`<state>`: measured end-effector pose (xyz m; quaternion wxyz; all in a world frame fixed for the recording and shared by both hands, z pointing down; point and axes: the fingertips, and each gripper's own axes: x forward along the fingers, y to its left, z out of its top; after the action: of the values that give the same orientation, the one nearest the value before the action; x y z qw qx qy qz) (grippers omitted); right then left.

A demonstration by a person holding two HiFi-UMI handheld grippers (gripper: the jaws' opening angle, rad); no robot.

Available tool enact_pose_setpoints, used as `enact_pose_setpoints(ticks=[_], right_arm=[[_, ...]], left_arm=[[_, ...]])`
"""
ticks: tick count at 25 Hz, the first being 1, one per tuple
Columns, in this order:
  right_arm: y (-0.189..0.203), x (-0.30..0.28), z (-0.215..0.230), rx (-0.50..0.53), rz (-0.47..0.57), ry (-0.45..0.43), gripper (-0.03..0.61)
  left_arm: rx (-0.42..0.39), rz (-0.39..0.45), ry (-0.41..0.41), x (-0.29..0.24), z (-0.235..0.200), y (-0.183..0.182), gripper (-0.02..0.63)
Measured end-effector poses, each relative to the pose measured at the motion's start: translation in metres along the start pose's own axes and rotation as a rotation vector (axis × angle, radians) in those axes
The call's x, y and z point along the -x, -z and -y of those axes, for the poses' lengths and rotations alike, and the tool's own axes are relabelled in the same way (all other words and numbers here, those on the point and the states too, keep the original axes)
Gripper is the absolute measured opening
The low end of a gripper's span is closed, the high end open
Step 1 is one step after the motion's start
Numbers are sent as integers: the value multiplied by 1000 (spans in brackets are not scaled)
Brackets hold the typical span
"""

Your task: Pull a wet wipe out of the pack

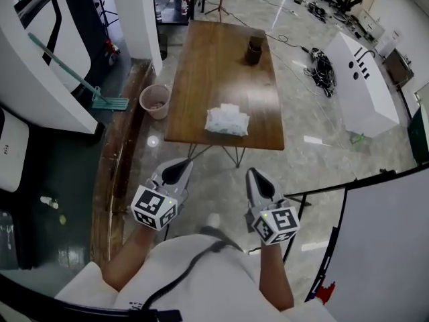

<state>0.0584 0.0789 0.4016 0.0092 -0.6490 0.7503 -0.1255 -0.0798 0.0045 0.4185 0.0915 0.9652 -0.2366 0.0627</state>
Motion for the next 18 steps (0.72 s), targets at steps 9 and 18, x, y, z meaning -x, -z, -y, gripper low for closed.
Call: enact_pose_setpoints(ticks=[9, 18], right_arm=[[-7, -29, 56, -10, -16, -65, 9], [-4, -42, 93, -25, -19, -136, 9]], left_arm=[[12, -13, -53, -58, 1, -3, 5], [5, -22, -110, -95, 6, -3, 5]])
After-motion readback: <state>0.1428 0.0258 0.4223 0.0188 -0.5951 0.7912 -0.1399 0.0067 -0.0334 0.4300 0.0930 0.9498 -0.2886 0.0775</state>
